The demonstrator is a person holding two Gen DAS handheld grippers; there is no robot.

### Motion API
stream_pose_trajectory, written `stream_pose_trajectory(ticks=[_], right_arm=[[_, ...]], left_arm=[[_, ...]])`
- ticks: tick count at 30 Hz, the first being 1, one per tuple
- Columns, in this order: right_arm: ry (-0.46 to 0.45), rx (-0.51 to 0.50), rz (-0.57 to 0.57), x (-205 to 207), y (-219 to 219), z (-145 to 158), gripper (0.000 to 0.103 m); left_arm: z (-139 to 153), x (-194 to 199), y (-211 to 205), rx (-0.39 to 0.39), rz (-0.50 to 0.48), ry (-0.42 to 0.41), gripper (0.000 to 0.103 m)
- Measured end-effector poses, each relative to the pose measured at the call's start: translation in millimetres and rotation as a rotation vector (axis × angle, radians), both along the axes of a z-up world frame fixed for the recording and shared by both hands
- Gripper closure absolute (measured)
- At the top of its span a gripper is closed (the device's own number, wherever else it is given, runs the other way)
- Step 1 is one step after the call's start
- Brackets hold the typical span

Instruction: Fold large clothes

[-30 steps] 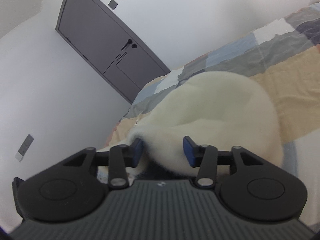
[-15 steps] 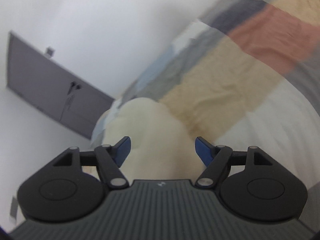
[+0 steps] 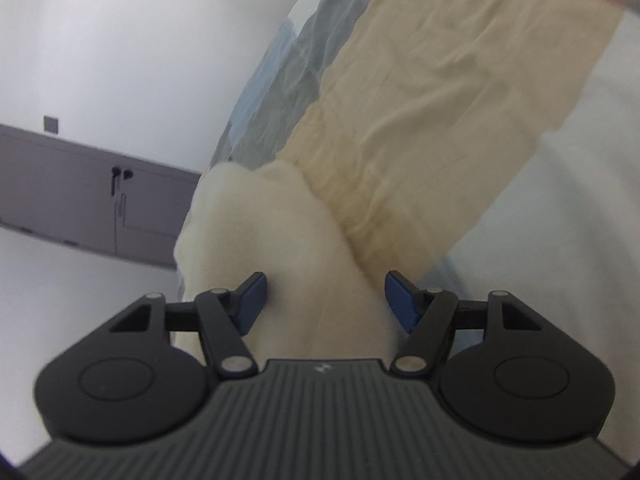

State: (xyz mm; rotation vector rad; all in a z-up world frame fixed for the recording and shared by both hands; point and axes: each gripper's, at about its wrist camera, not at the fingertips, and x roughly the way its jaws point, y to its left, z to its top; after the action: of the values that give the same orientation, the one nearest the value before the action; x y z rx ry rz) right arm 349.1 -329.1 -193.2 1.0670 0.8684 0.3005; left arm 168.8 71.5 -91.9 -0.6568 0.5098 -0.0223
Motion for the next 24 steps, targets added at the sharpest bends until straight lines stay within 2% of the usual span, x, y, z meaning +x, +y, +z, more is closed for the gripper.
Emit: stream_pose_trajectory(ticks=[4, 6, 7, 8, 10, 13, 16, 19, 22, 24], right_arm=[[-0.034, 0.026, 0.078, 12.6, 22.1, -1.7, 0.043], [-0.034, 0.063, 0.125, 15.8, 32.8, -4.4, 0.059], [-0.041, 0.072, 0.145, 14.7, 37.7, -2.6, 0.076], [-0.058, 0.07, 0.162, 11.2, 41.7, 1.3, 0.082], [-0.125, 0.04, 0.211, 0.8, 52.4, 19.6, 0.089], [-0.251, 0.009, 0.257, -22.5, 60.0, 59.5, 0.091], [-0.406, 0.028, 0.284, -56.7, 58.5, 101.7, 0.091], [-0.511, 0.052, 0.322, -89.8, 52.8, 132.5, 0.091], [-0.552, 0.003, 0.378, -103.2, 58.0, 147.6, 0.091], [-0.509, -0.038, 0.388, -97.0, 67.7, 143.8, 0.091]], left_arm=[[34.1, -18.5, 36.5, 0.04, 0.077, -0.066, 0.087], [51.3, -29.5, 57.6, 0.027, 0.121, -0.087, 0.087], [59.4, -35.9, 66.6, 0.032, 0.142, -0.099, 0.087], [65.7, -42.5, 74.9, 0.044, 0.162, -0.107, 0.087], [77.0, -58.5, 91.6, 0.074, 0.199, -0.119, 0.087], [84.6, -80.1, 119.6, 0.057, 0.271, -0.131, 0.087], [88.3, -88.7, 138.6, 0.012, 0.346, -0.136, 0.087], [93.8, -89.6, 146.7, 0.011, 0.393, -0.143, 0.087], [90.5, -75.3, 143.6, 0.034, 0.428, -0.11, 0.087], [83.5, -49.6, 140.4, 0.093, 0.426, -0.06, 0.087]])
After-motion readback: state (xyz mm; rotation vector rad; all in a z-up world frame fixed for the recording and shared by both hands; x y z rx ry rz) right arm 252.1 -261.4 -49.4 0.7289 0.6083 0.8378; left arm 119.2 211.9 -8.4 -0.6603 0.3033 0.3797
